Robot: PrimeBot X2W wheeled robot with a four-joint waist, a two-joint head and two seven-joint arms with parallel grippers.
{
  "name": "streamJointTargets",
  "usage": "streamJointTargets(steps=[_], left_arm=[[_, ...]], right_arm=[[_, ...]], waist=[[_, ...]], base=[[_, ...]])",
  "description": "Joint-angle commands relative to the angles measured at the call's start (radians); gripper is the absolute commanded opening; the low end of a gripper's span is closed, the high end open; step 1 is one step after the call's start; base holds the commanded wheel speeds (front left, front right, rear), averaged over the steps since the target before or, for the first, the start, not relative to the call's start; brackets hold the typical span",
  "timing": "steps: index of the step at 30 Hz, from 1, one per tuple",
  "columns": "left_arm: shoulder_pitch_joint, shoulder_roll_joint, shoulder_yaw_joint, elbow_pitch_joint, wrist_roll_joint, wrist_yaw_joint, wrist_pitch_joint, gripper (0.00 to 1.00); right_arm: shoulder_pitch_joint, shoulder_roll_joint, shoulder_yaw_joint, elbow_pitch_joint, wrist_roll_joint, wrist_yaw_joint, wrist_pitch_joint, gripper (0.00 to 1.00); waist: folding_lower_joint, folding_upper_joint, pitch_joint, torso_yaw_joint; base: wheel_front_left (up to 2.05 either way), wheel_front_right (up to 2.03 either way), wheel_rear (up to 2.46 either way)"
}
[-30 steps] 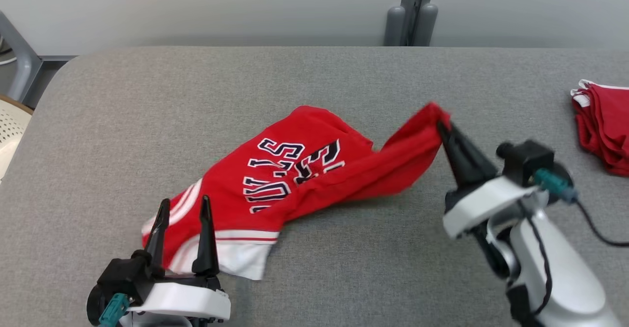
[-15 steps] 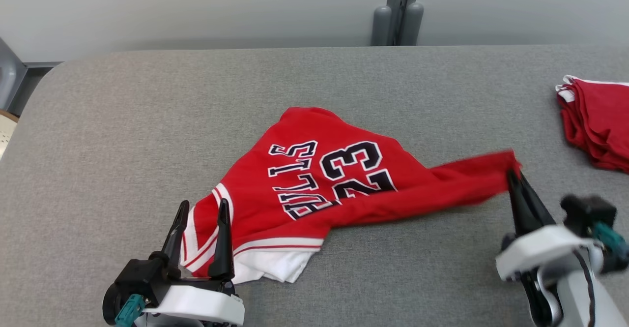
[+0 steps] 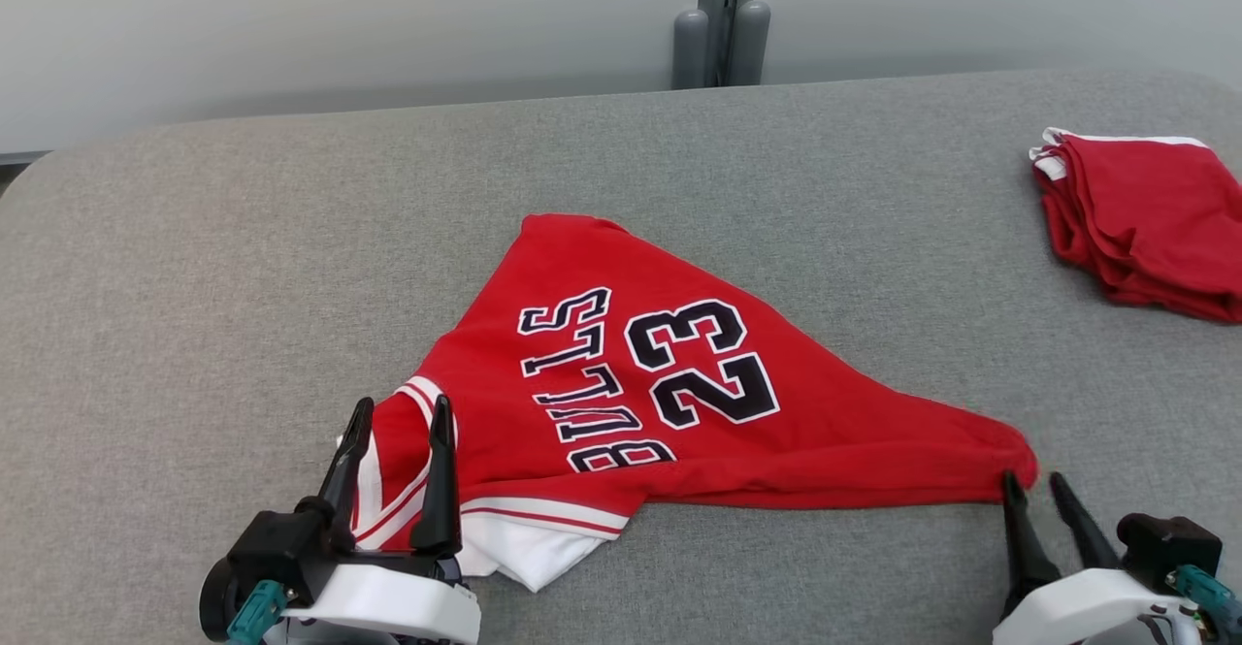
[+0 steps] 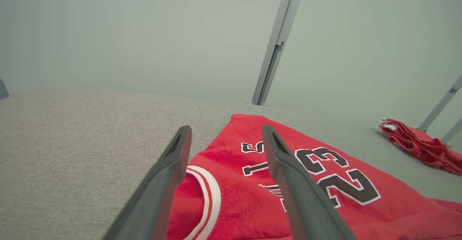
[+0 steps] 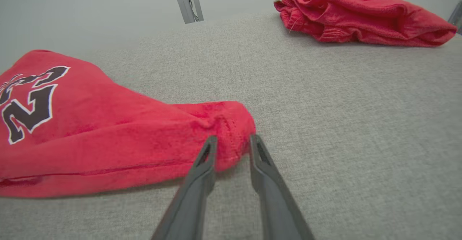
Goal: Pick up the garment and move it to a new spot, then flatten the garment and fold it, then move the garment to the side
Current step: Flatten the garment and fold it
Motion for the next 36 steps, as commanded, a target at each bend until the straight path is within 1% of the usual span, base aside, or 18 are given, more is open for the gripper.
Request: streamJointTargets(steps=[1, 4, 8, 11, 13, 15, 19, 22, 25, 28, 31, 32, 33, 34, 35, 36], left_arm=[[0.002, 0.005, 0.001, 0.000, 0.000, 0.003, 0.000, 1.00], [0.001, 0.004, -0.002, -0.002, -0.001, 0.005, 0.000, 1.00], [-0.003, 0.003, -0.003, -0.002, -0.007, 0.006, -0.001, 1.00], [-0.010, 0.002, -0.004, 0.001, -0.009, 0.004, -0.002, 1.00], [-0.021, 0.001, -0.009, 0.004, -0.011, 0.003, -0.003, 1.00], [-0.029, -0.001, -0.015, 0.007, -0.013, 0.001, -0.004, 1.00], [-0.043, -0.003, -0.024, 0.014, -0.018, 0.003, -0.006, 1.00], [-0.048, -0.005, -0.027, 0.019, -0.023, 0.006, -0.007, 1.00], [-0.054, -0.007, -0.027, 0.022, -0.028, 0.007, -0.008, 1.00], [-0.059, -0.009, -0.028, 0.026, -0.029, 0.008, -0.009, 1.00], [-0.063, -0.010, -0.028, 0.027, -0.030, 0.008, -0.010, 1.00], [-0.063, -0.010, -0.028, 0.027, -0.030, 0.008, -0.010, 1.00], [-0.062, -0.011, -0.029, 0.027, -0.030, 0.008, -0.010, 1.00], [-0.062, -0.011, -0.029, 0.027, -0.030, 0.008, -0.010, 1.00], [-0.062, -0.011, -0.029, 0.027, -0.029, 0.008, -0.010, 1.00], [-0.063, -0.011, -0.029, 0.026, -0.029, 0.009, -0.010, 1.00]], right_arm=[[0.012, -0.006, -0.010, -0.005, -0.006, 0.000, 0.005, 1.00], [0.021, -0.020, -0.046, -0.033, -0.027, 0.000, 0.013, 1.00], [0.019, -0.046, -0.091, -0.116, -0.057, 0.000, 0.031, 1.00], [-0.021, -0.068, -0.059, -0.185, -0.073, 0.000, 0.074, 1.00], [-0.058, -0.090, 0.002, -0.212, -0.075, 0.000, 0.117, 1.00], [-0.100, -0.117, 0.085, -0.214, -0.057, 0.000, 0.169, 1.00], [-0.202, -0.191, 0.282, -0.165, 0.006, 0.000, 0.288, 1.00], [-0.271, -0.240, 0.405, -0.112, 0.070, 0.000, 0.351, 1.00], [-0.331, -0.278, 0.495, -0.061, 0.149, 0.000, 0.404, 1.00], [-0.378, -0.298, 0.571, -0.015, 0.244, 0.000, 0.458, 1.00], [-0.423, -0.310, 0.629, 0.030, 0.313, 0.000, 0.481, 1.00], [-0.435, -0.309, 0.642, 0.044, 0.330, 0.000, 0.482, 0.79], [-0.447, -0.306, 0.655, 0.056, 0.346, 0.000, 0.473, 0.42], [-0.447, -0.306, 0.655, 0.056, 0.346, 0.000, 0.473, 0.42], [-0.461, -0.304, 0.660, 0.069, 0.359, 0.000, 0.461, 0.24], [-0.471, -0.305, 0.667, 0.085, 0.367, 0.000, 0.452, 0.00]], waist=[[0.0000, 0.0000, -0.002, -0.005], [0.0000, 0.0000, -0.002, -0.006], [0.0000, 0.0000, 0.003, 0.001], [0.0000, 0.0000, 0.009, 0.010], [0.0000, 0.0000, 0.015, 0.020], [0.0000, 0.0000, 0.021, 0.033], [0.0000, 0.0000, 0.030, 0.068], [0.0000, 0.0000, 0.036, 0.097], [0.0000, 0.0000, 0.041, 0.121], [0.0000, 0.0000, 0.045, 0.139], [0.0000, 0.0000, 0.049, 0.148], [0.0000, 0.0000, 0.050, 0.151], [0.0000, 0.0000, 0.051, 0.153], [0.0000, 0.0000, 0.051, 0.153], [0.0000, 0.0000, 0.052, 0.154], [0.0000, 0.0000, 0.053, 0.156]], base=[[0.00, 0.00, 0.00], [0.00, 0.00, 0.00], [0.00, 0.00, 0.00], [0.00, 0.00, 0.00], [0.00, 0.00, 0.00], [0.00, 0.00, 0.00], [0.00, 0.00, 0.00], [0.00, 0.00, 0.00], [0.00, 0.00, 0.00], [0.00, 0.00, 0.00], [0.00, 0.00, 0.00], [0.00, 0.00, 0.00], [0.00, 0.00, 0.00], [0.00, 0.00, 0.00], [0.00, 0.00, 0.00], [0.00, 0.00, 0.00]])
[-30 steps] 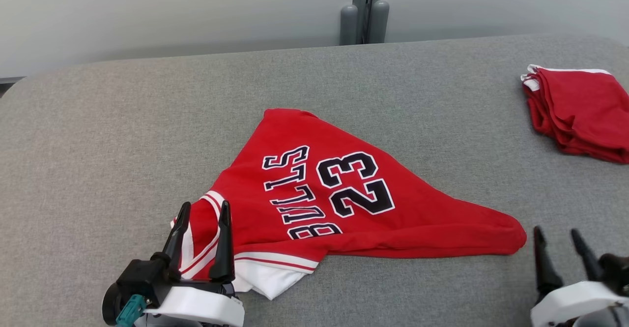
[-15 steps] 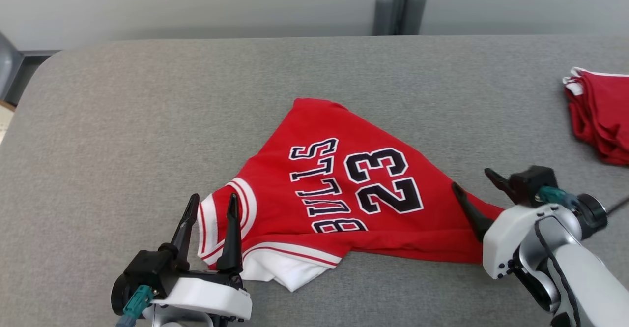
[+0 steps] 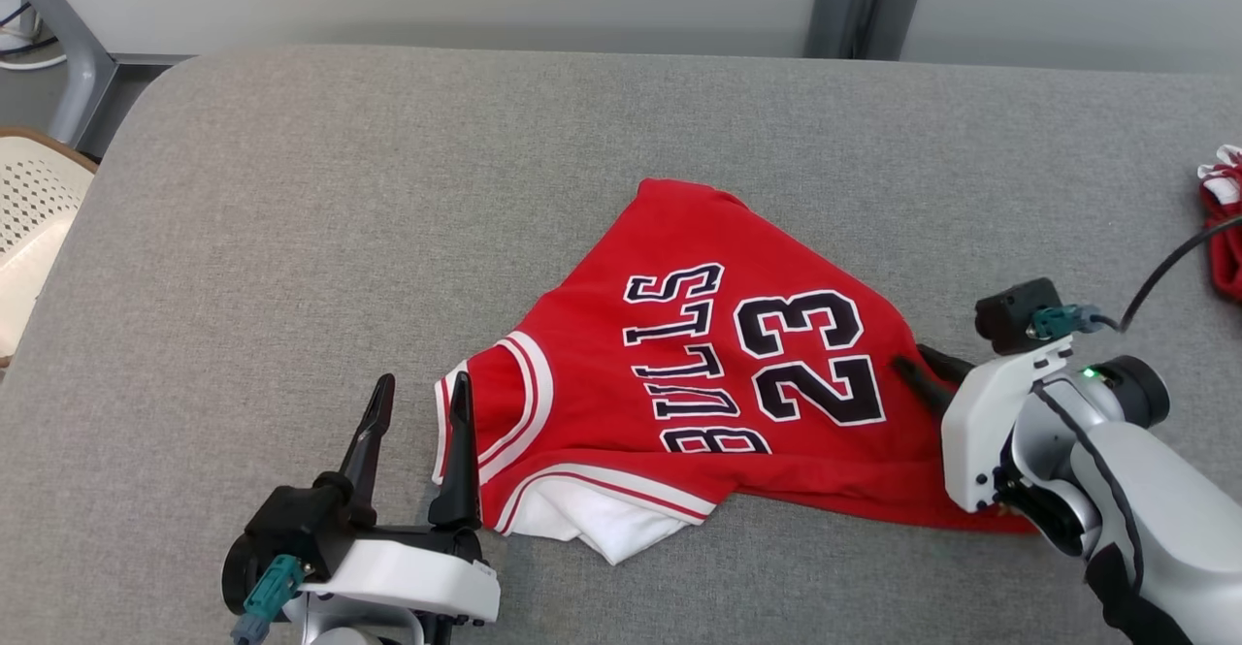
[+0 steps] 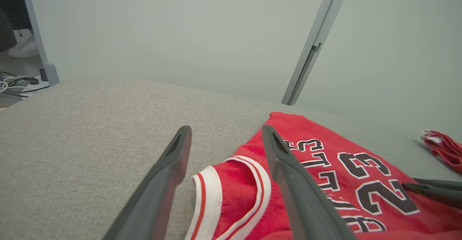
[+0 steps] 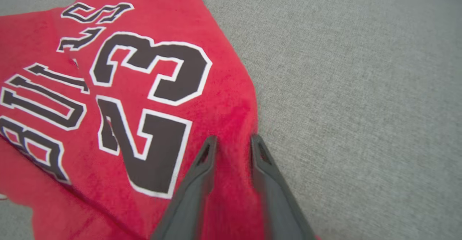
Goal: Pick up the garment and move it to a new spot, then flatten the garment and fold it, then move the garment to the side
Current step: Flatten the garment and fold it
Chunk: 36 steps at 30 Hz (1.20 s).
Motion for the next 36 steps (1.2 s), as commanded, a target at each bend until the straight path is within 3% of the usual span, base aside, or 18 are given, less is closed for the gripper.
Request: streamJointTargets(steps=[1, 6, 12, 17, 25, 30, 35, 36], left_arm=[[-0.014, 0.004, 0.003, -0.001, -0.002, 0.006, -0.004, 1.00], [-0.012, 0.003, 0.012, -0.008, 0.006, 0.007, -0.004, 1.00], [-0.014, 0.002, 0.018, -0.015, 0.012, 0.005, -0.004, 1.00], [-0.010, 0.002, 0.021, -0.014, 0.016, 0.001, -0.004, 1.00], [0.000, 0.001, 0.023, -0.010, 0.019, 0.000, -0.005, 1.00], [0.004, 0.000, 0.026, -0.015, 0.021, 0.002, -0.004, 1.00], [0.010, 0.000, 0.037, -0.020, 0.020, 0.006, -0.003, 1.00], [0.011, 0.000, 0.039, -0.022, 0.020, 0.007, -0.003, 1.00]], right_arm=[[-0.013, -0.005, 0.003, 0.012, 0.006, 0.000, -0.014, 0.00], [-0.075, -0.004, -0.016, 0.090, -0.005, 0.000, -0.109, 0.00], [-0.163, -0.016, -0.128, 0.224, -0.085, 0.000, -0.264, 0.00], [-0.201, 0.030, -0.167, 0.279, -0.153, 0.000, -0.348, 0.00], [-0.054, 0.130, 0.033, 0.105, -0.119, 0.000, -0.333, 0.00], [0.074, 0.117, 0.114, -0.029, -0.078, 0.000, -0.304, 0.00], [0.194, 0.094, 0.093, -0.120, -0.060, 0.000, -0.277, 0.00], [0.212, 0.092, 0.077, -0.132, -0.063, 0.000, -0.277, 0.38]], waist=[[0.0000, -0.0001, 0.001, 0.000], [0.0000, -0.0001, 0.005, -0.008], [0.0000, -0.0001, 0.009, -0.022], [0.0000, -0.0001, 0.008, -0.030], [0.0000, -0.0001, -0.005, -0.026], [0.0000, -0.0001, -0.008, -0.024], [0.0000, -0.0001, -0.013, -0.038], [0.0000, -0.0001, -0.014, -0.044]], base=[[0.00, 0.00, 0.00], [0.00, 0.00, 0.00], [0.00, 0.00, 0.00], [0.00, 0.00, 0.00], [0.00, 0.00, 0.00], [0.00, 0.00, 0.00], [0.00, 0.00, 0.00], [0.00, 0.00, 0.00]])
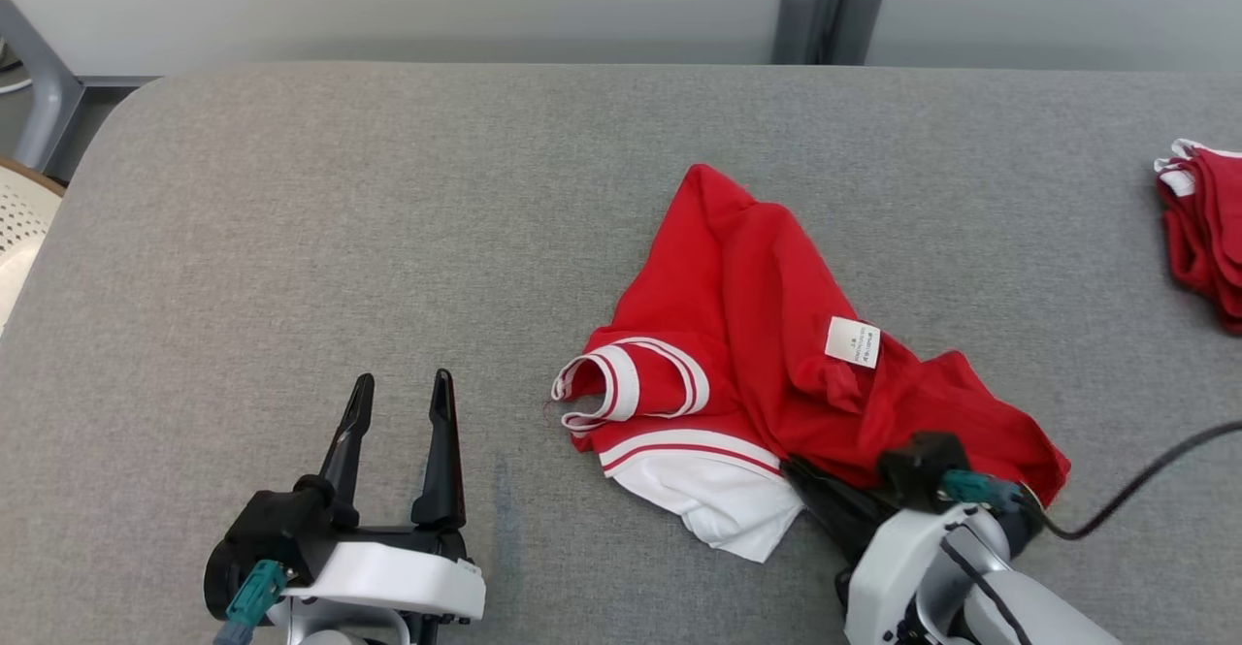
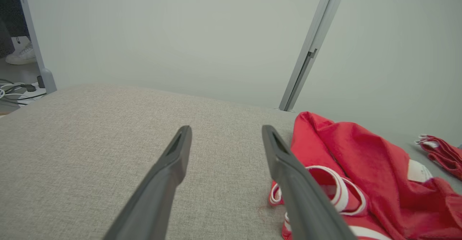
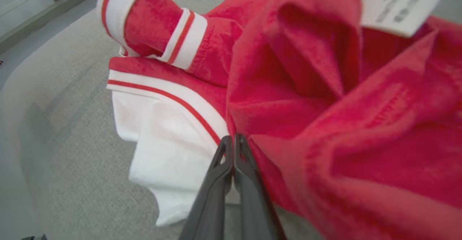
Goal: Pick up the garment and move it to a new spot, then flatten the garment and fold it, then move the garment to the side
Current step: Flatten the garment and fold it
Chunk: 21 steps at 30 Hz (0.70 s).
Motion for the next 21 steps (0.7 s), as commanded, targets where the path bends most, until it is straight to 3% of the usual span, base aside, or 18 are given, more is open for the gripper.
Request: streamJointTargets(steps=[1, 2, 15, 21], left_arm=[[0.004, 0.003, 0.009, -0.007, 0.004, 0.005, -0.002, 1.00], [0.007, 0.004, 0.010, -0.007, 0.005, 0.005, -0.002, 1.00], [0.029, 0.004, 0.002, 0.000, 0.011, -0.001, -0.002, 1.00], [0.019, 0.004, -0.013, 0.007, 0.006, -0.004, -0.002, 1.00]], right_arm=[[0.034, -0.011, -0.045, -0.030, -0.006, 0.000, -0.007, 0.93], [0.046, -0.011, -0.067, -0.046, -0.013, 0.000, -0.016, 1.00], [0.189, -0.017, -0.323, -0.357, -0.138, 0.000, 0.051, 1.00], [0.175, 0.007, -0.380, -0.370, -0.191, 0.000, 0.122, 1.00]], waist=[[0.0000, -0.0001, -0.004, -0.014], [0.0000, -0.0001, -0.006, -0.020], [0.0000, -0.0001, -0.040, -0.057], [0.0000, -0.0001, -0.037, -0.040]], base=[[0.00, 0.00, 0.00], [0.00, 0.00, 0.00], [0.00, 0.00, 0.00], [0.00, 0.00, 0.00]])
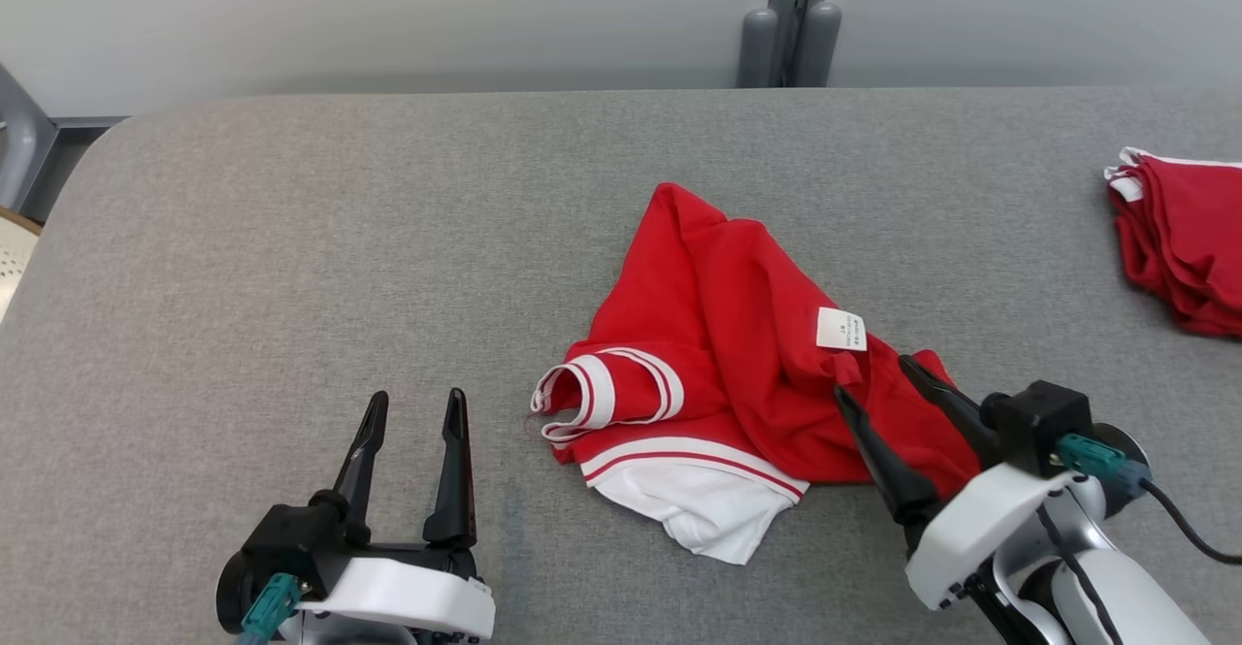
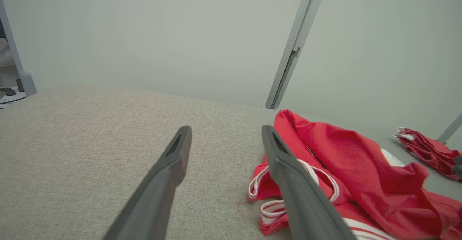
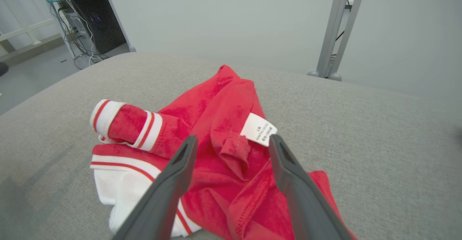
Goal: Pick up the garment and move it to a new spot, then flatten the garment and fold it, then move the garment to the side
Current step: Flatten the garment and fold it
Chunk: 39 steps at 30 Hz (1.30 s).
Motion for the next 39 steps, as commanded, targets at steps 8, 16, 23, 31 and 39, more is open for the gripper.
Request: streamJointTargets(steps=[8, 16, 23, 31, 39], left_arm=[[-0.018, 0.003, -0.006, 0.005, -0.005, 0.000, -0.002, 1.00], [-0.017, 0.002, 0.002, -0.003, -0.009, 0.008, -0.002, 1.00], [-0.026, 0.001, 0.005, -0.024, -0.005, 0.006, -0.002, 1.00], [-0.066, 0.001, -0.014, -0.041, 0.008, -0.008, -0.002, 1.00], [-0.116, 0.000, -0.044, -0.045, 0.010, -0.017, -0.002, 1.00]], right_arm=[[-0.110, 0.026, 0.014, 0.188, -0.057, 0.000, 0.007, 0.63], [-0.200, -0.006, 0.020, 0.282, -0.071, 0.000, -0.024, 0.00], [-0.315, -0.101, -0.039, 0.269, -0.082, 0.000, 0.009, 0.00], [-0.532, -0.199, -0.063, 0.364, -0.089, 0.000, 0.054, 0.00], [-0.778, -0.284, -0.017, 0.550, -0.132, 0.000, 0.058, 0.00]], waist=[[0.0000, 0.0000, 0.010, 0.051], [0.0000, 0.0000, 0.019, 0.067], [0.0000, 0.0000, 0.042, 0.060], [0.0000, 0.0000, 0.113, 0.083], [0.0000, 0.0000, 0.204, 0.149]], base=[[0.00, 0.00, 0.00], [0.00, 0.00, 0.00], [0.00, 0.00, 0.00], [0.00, 0.00, 0.00], [0.00, 0.00, 0.00]])
